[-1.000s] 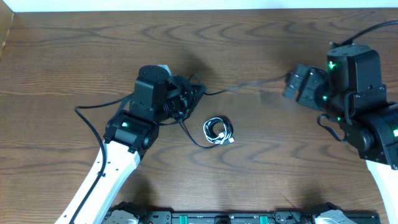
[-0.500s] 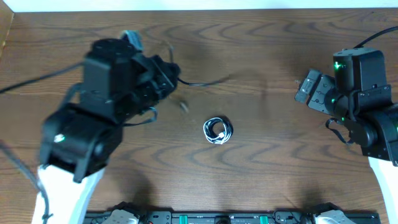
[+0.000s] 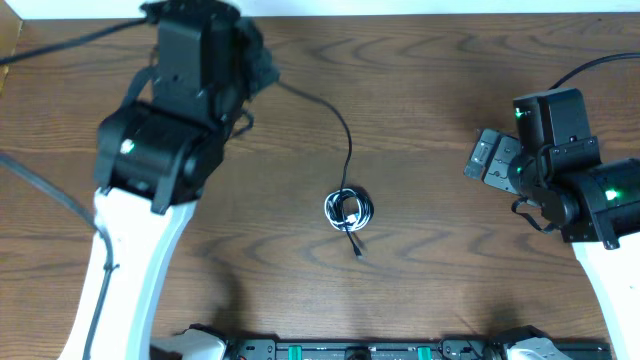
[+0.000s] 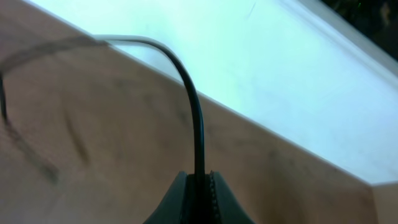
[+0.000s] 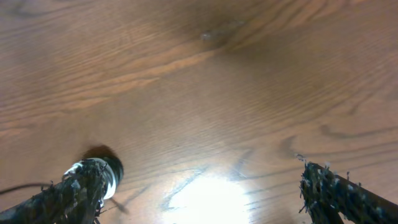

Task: Untangle cables

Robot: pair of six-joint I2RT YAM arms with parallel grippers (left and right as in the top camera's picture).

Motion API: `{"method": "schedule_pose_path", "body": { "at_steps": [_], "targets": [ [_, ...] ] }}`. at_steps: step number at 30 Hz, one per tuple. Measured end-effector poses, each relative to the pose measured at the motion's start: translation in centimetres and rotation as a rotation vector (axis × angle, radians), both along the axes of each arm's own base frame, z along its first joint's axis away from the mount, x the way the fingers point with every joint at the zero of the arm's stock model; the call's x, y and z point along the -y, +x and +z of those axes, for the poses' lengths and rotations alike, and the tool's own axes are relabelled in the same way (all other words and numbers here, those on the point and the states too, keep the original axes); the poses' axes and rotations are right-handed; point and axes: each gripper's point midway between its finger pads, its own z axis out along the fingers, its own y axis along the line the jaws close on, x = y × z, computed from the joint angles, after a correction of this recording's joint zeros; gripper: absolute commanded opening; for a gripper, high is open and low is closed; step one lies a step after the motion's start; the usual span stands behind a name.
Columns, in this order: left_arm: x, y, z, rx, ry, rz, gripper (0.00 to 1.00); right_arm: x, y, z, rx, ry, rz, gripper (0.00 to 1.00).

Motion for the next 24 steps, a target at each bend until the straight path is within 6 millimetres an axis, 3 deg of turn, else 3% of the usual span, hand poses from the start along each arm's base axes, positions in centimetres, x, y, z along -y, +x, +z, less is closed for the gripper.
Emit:
{"method": "schedule_pose_path", "body": {
  "at_steps": [5, 10, 13, 18, 24],
  "targets": [
    [1.2, 3.5, 3.3, 0.172, -0.121, 0.027, 0.08, -0.5, 0.0, 0.0, -0.001, 0.025, 0.014, 0.99],
    [0.8, 4.8, 7.7, 0.319, -0.347, 0.041, 0.07, -0.7, 0.0, -0.1, -0.004, 0.034, 0.02, 0.99],
    [0.5, 5.2, 9.2, 0.354, -0.468, 0.009, 0.08, -0.7, 0.0, -0.1, -0.005, 0.036, 0.021, 0.99],
    [-0.5, 5.4, 8.5, 0.304, -0.553, 0.018, 0.07, -0.7, 0.0, -0.1, -0.005, 0.037, 0.021, 0.99],
    [-2.2, 7.2, 4.6, 0.196, -0.535, 0.093, 0.08, -0.8, 0.0, -0.1, -0.005, 0.041, 0.024, 0.99]
  ]
}}
